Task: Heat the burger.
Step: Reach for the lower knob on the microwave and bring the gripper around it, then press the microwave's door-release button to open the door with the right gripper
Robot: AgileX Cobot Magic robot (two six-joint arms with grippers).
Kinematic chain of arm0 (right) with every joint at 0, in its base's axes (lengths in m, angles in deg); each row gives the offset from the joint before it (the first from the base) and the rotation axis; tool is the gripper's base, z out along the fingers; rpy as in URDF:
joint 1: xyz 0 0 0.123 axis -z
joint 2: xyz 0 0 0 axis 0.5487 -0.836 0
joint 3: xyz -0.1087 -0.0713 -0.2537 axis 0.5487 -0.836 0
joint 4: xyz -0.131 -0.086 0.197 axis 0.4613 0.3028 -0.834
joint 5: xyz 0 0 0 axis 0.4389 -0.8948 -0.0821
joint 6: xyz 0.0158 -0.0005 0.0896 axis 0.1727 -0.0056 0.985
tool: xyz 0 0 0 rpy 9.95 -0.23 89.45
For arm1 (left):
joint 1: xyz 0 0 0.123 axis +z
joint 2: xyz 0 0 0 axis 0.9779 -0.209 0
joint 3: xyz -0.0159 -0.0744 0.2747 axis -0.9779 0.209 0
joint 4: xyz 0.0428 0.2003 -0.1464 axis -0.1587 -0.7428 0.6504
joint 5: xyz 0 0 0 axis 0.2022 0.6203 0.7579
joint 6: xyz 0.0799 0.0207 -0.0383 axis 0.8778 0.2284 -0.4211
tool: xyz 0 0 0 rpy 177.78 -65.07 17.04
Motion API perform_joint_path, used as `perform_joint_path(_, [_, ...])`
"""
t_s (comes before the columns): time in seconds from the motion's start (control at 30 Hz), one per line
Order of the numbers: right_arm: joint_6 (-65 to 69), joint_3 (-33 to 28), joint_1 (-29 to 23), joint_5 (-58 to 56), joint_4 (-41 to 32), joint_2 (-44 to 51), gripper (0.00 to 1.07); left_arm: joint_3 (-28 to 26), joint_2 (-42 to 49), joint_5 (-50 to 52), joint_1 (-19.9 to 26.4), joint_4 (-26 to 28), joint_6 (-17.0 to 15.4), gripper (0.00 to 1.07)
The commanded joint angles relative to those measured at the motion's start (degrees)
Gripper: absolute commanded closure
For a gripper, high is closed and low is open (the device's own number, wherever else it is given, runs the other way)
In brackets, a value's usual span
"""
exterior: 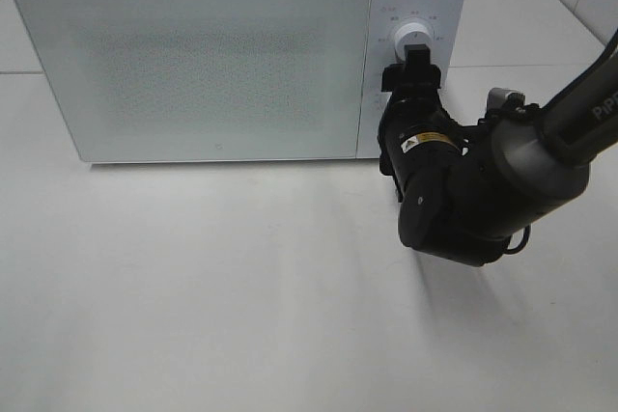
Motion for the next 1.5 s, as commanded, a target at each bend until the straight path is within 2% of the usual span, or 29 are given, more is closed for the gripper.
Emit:
perform_joint_path(0.03, [-4.24,-0.97,0.86,5.56,3.09,2.23,0.29,0.29,0.86,-0.06,0.11,-0.17,0.00,0.09])
perform_joint_path(0.27, [-13.92,-5.84,0.86,-2.86,8.37,6.70,0.31,0.29,0.86,-0.06,0.11,-0.17,0.00,0.09])
perform_joint_path(0.43, [-25.50,-9.63,0.86,-13.06,16.33,11.06,0.31,0.29,0.86,-0.06,0.11,-0.17,0.00,0.09])
perform_joint_path(0.57, [-31.34,-10.31,0.86,-19.71,17.70,13.06,0.31,0.29,0.86,-0.06,0.11,-0.17,0.00,0.09])
perform_joint_path(0.6, [-37.59,-10.31,0.86,-24.81,17.70,14.55,0.31,0.29,0.86,-0.06,0.11,-0.17,0.00,0.09])
perform_joint_path(0.63, [-37.59,-10.31,0.86,-24.81,17.70,14.55,0.31,0.29,0.86,-0.06,0.11,-0.17,0.00,0.09])
perform_joint_path(0.7, [-47.61,-10.20,0.86,-30.48,17.48,16.73,0.31,0.29,0.86,-0.06,0.11,-0.17,0.00,0.09])
perform_joint_path(0.83, [-56.09,-10.20,0.86,-36.21,17.25,18.74,0.31,0.29,0.86,-0.06,0.11,-0.17,0.00,0.09])
perform_joint_path(0.97, [-70.47,-10.20,3.50,-45.95,17.19,21.83,0.31,0.29,0.86,-0.06,0.11,-0.17,0.00,0.09])
perform_joint_path(1.17, [-81.07,-10.20,7.62,-58.10,17.76,25.61,0.31,0.29,0.86,-0.06,0.11,-0.17,0.00,0.09])
perform_joint_path(1.3, [-83.71,-10.20,9.34,-63.37,20.17,27.79,0.31,0.29,0.86,-0.06,0.11,-0.17,0.00,0.09])
perform_joint_path(1.33, [-83.77,-10.20,10.77,-67.84,22.92,29.51,0.31,0.29,0.86,-0.06,0.11,-0.17,0.00,0.09])
perform_joint_path(1.5, [-83.14,-10.14,13.12,-74.89,28.30,32.54,0.31,0.29,0.86,-0.06,0.11,-0.17,0.00,0.09])
